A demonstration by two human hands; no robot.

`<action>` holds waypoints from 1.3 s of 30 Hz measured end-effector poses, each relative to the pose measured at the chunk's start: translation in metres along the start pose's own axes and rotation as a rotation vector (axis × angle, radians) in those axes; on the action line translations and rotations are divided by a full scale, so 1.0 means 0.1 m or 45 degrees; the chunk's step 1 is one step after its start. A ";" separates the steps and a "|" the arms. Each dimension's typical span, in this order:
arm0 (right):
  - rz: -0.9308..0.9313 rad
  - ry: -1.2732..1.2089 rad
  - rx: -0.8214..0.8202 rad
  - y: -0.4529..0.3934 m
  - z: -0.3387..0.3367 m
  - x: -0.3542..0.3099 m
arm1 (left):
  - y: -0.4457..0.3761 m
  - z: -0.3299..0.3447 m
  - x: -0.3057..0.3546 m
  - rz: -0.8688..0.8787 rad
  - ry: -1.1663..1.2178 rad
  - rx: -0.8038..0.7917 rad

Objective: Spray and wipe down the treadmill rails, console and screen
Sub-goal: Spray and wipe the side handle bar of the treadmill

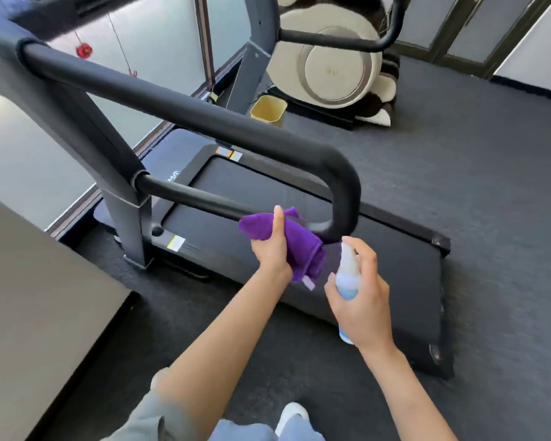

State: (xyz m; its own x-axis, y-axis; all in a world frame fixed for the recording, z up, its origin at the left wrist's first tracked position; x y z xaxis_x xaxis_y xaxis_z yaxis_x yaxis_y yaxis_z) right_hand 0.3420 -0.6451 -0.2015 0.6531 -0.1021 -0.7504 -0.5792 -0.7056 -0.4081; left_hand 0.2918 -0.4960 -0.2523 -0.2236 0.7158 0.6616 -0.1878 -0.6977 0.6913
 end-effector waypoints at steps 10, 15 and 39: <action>-0.080 -0.083 -0.199 -0.17 -0.17 0.10 | -0.18 -0.09 0.38 0.043 0.100 0.366; -0.162 -0.140 -0.247 -0.28 -0.09 0.04 | -0.01 0.14 -0.04 -0.067 0.029 0.122; -0.141 -0.092 -0.239 -0.62 0.83 -0.50 | -1.10 -0.83 1.49 -0.162 0.128 0.554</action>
State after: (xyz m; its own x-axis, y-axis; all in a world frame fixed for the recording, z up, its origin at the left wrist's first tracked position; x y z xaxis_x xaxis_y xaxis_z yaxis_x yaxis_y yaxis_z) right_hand 0.3045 -0.5377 -0.1816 0.6674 0.0291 -0.7441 -0.4005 -0.8284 -0.3916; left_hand 0.2003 -0.3152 -0.2540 -0.3205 0.7732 0.5472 0.1941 -0.5118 0.8369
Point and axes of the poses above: each hand's wrist, its own y-axis away from the middle knuckle, its own z-axis out of the palm, x = y × z, the point moved 3 cm from there along -y, towards the middle knuckle, and after that the axes turned 5 degrees about -y, right-handed, at the moved point
